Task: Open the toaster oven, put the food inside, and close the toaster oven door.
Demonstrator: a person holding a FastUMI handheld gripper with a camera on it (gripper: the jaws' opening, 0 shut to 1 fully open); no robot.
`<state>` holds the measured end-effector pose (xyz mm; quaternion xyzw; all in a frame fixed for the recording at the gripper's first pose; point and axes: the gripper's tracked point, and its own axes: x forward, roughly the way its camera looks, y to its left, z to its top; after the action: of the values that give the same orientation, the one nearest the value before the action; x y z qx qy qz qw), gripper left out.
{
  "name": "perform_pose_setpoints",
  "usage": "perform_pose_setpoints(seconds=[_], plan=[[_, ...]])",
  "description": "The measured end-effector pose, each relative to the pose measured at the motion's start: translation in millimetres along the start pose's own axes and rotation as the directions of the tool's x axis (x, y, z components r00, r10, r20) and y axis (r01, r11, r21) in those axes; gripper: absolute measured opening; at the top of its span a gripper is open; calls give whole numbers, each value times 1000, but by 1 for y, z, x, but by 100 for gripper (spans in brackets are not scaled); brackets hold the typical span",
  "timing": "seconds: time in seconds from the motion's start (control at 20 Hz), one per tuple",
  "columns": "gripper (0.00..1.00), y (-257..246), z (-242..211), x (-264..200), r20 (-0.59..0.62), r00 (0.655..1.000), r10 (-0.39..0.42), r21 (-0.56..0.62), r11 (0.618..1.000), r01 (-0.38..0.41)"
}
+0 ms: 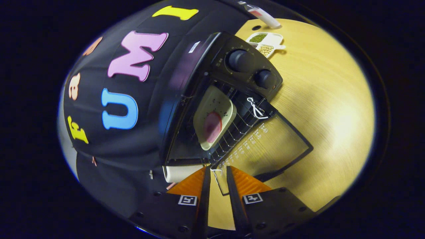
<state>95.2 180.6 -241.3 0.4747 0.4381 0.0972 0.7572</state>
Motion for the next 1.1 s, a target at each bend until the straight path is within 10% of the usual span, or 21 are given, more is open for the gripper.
perform_pose_setpoints(seconds=[0.2, 0.4, 0.75, 1.1], plan=[[98, -10, -20, -24, 21, 1000, -22, -193, 981, 25], [99, -33, -39, -32, 38, 995, -89, -440, 893, 97], [99, -82, -61, -12, 117, 963, -243, -739, 626, 248], [100, -112, -61, 23, 206, 919, -336, -763, 533, 366]])
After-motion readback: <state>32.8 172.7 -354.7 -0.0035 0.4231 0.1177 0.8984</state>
